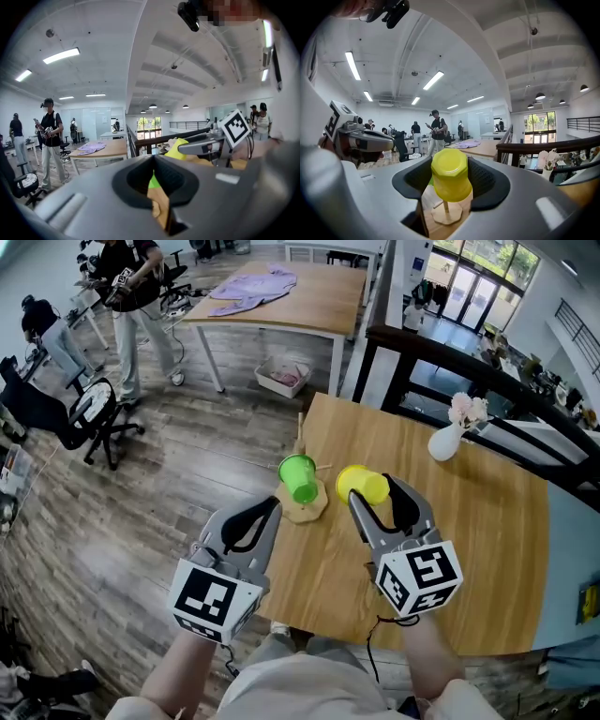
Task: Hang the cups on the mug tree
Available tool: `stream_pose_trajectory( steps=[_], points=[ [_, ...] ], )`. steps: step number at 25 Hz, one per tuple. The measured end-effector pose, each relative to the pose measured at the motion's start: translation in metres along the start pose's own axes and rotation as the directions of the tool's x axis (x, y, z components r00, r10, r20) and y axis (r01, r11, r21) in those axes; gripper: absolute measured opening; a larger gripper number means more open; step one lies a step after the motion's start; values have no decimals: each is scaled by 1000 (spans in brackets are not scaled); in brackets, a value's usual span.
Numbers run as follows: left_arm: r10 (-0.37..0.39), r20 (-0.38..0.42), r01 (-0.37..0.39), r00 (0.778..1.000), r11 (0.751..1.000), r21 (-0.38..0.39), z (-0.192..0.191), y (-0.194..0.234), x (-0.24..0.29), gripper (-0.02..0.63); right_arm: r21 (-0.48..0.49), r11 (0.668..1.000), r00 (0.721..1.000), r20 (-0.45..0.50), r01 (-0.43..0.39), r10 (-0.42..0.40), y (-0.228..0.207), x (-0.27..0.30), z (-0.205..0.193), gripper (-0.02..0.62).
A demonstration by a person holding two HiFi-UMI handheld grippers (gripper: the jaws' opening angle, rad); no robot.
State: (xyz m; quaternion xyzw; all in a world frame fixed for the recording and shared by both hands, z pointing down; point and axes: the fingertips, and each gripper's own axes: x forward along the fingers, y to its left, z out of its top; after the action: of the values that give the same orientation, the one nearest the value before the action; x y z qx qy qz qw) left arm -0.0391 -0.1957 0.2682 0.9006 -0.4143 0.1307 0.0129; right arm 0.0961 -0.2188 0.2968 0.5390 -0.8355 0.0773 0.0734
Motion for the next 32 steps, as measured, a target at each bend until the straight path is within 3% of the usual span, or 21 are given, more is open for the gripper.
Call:
stream_pose_trajectory(
  steps=[9, 13, 20, 32],
  points=[
    [2, -78, -7, 997, 998, -62, -25, 3, 32, 2, 84, 996, 997, -72, -15, 21, -35, 52, -44, 242],
    [10, -80, -14, 997, 999, -50, -39, 9, 41, 2, 116, 993, 996, -90, -14, 24, -43, 70, -61, 242],
    [28, -104, -35, 994, 997, -67, -49, 12, 44, 2, 109, 994, 993, -111, -25, 37, -42, 92, -81, 242],
    [32, -152, -45, 988, 996, -80, -74, 18, 41, 2, 207, 977, 988, -134, -51, 80, -36, 117, -114, 242]
  ],
)
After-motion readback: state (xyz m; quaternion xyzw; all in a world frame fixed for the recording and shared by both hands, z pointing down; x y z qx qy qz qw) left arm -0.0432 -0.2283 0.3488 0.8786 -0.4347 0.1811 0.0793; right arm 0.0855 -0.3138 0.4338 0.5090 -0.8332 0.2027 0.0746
